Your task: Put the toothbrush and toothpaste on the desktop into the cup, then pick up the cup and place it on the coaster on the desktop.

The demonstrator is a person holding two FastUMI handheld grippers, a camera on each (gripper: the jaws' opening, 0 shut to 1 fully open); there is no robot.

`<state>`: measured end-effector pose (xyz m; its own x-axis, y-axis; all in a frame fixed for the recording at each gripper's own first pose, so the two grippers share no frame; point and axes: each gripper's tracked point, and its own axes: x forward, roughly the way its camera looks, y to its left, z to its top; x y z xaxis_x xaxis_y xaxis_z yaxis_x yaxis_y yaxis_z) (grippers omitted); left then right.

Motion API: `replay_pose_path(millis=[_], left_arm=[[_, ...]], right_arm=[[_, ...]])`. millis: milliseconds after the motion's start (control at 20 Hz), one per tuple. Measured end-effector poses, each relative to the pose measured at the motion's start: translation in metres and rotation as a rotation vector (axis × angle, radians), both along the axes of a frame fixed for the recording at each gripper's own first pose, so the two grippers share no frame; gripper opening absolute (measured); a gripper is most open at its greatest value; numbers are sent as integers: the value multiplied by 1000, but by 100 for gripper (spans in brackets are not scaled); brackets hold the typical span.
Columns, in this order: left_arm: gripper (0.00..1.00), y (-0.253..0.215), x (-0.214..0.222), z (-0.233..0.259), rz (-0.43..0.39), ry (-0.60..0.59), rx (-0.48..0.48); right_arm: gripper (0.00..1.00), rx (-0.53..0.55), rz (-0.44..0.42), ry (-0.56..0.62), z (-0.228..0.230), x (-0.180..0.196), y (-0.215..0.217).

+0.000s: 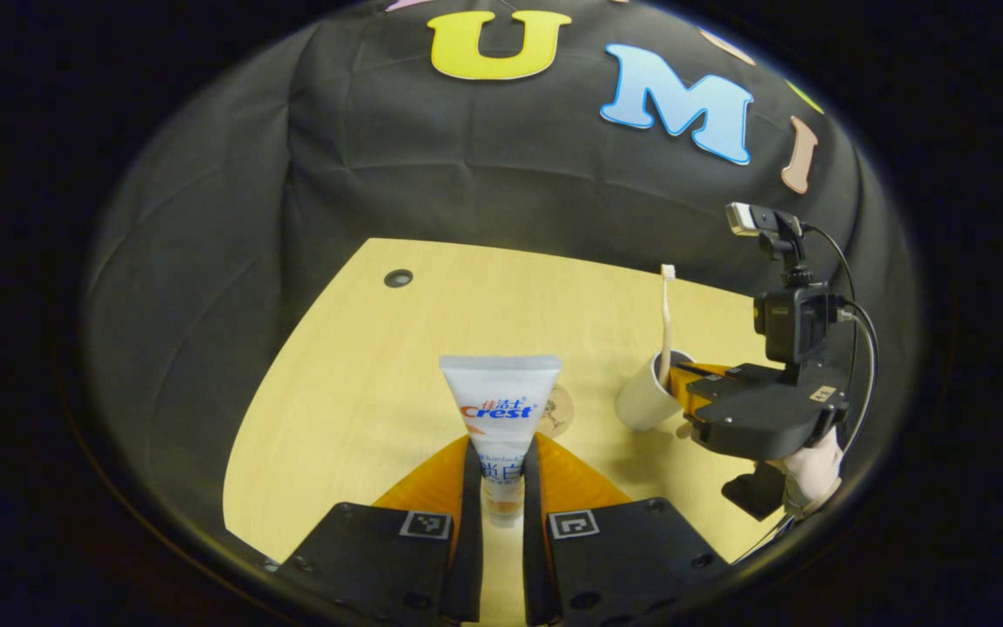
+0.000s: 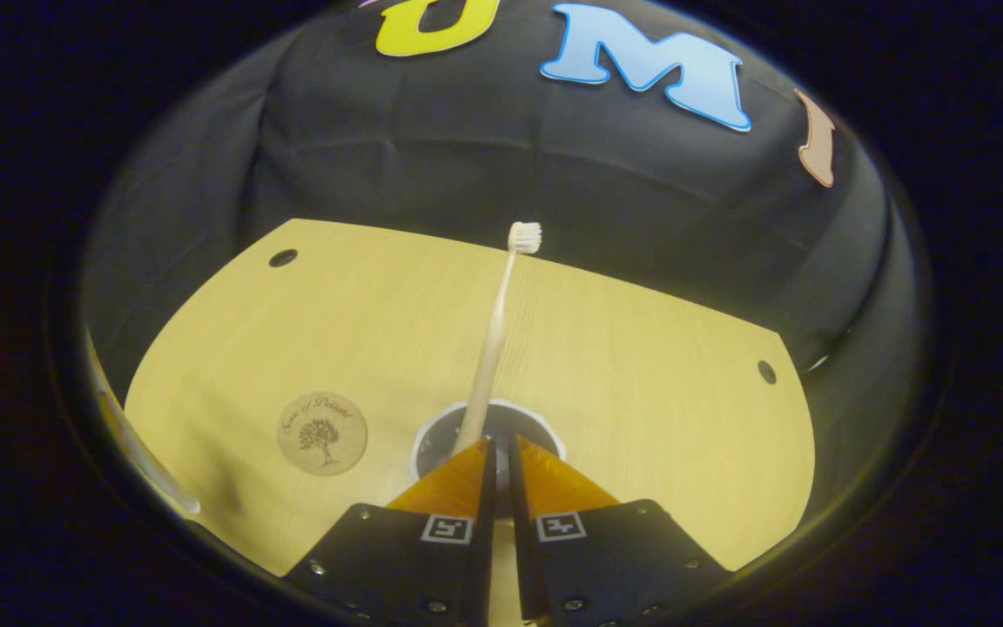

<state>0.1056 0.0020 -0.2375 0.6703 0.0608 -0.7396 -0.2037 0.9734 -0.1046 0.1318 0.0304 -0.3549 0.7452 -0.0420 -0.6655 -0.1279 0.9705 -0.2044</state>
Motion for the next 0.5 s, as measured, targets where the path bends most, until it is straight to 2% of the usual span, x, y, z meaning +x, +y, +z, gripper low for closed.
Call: replay_pose_path(millis=[250,300,500], left_arm=[[27,0,-5,0,6,-3,-7],[27,0,-4,0,6,-6,-7],[25,2,5,-3,-11,-36,-4]], right_arm=[[11,22,13,5,6,-7,0],[14,22,16,2,9,-11,-1],[10,45,13,-13,19,-20,-3]])
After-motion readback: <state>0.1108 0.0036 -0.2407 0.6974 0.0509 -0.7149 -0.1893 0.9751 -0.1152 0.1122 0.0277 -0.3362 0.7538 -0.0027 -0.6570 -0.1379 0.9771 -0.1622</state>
